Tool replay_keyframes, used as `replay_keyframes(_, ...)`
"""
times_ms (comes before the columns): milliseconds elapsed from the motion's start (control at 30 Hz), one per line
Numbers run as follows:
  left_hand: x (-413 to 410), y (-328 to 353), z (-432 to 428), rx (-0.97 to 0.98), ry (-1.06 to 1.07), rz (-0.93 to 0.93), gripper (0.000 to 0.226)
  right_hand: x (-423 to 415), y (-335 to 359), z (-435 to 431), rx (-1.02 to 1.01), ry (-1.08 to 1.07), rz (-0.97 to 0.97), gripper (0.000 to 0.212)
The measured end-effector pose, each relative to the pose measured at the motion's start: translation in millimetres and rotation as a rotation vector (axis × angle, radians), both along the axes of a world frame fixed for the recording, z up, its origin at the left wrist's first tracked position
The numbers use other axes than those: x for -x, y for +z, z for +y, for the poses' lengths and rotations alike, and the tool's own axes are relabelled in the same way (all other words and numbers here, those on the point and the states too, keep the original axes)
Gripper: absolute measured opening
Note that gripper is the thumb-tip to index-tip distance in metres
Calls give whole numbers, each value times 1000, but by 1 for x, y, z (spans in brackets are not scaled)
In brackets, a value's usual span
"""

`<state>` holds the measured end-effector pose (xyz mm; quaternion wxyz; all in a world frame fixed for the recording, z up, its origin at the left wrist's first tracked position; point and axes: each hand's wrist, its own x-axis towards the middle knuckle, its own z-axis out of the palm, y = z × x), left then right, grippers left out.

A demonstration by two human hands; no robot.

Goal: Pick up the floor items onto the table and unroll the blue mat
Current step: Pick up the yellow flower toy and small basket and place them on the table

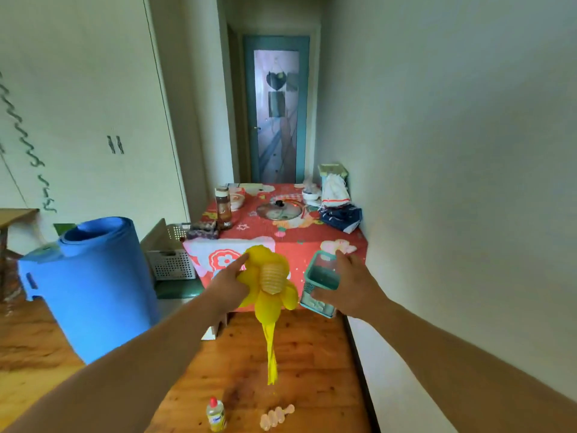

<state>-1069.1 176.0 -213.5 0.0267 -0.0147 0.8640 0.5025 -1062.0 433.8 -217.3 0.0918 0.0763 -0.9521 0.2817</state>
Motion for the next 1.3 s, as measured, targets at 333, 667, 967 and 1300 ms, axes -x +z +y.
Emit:
replay_keyframes(333, 36, 83, 15, -169, 53, 132, 75, 27, 89, 21, -83, -74, 51, 95)
replay_keyframes(667, 161, 104, 13, -82, 18, 164, 70, 134, 108, 14, -114, -41, 77, 86)
replay_keyframes(967, 300, 111, 39, -72, 4, 172, 74, 257, 115, 39, -128, -86, 57, 93)
replay_keyframes(1300, 439, 74, 108, -122, 71, 95, 73, 428, 84, 103, -164, -25, 10, 88)
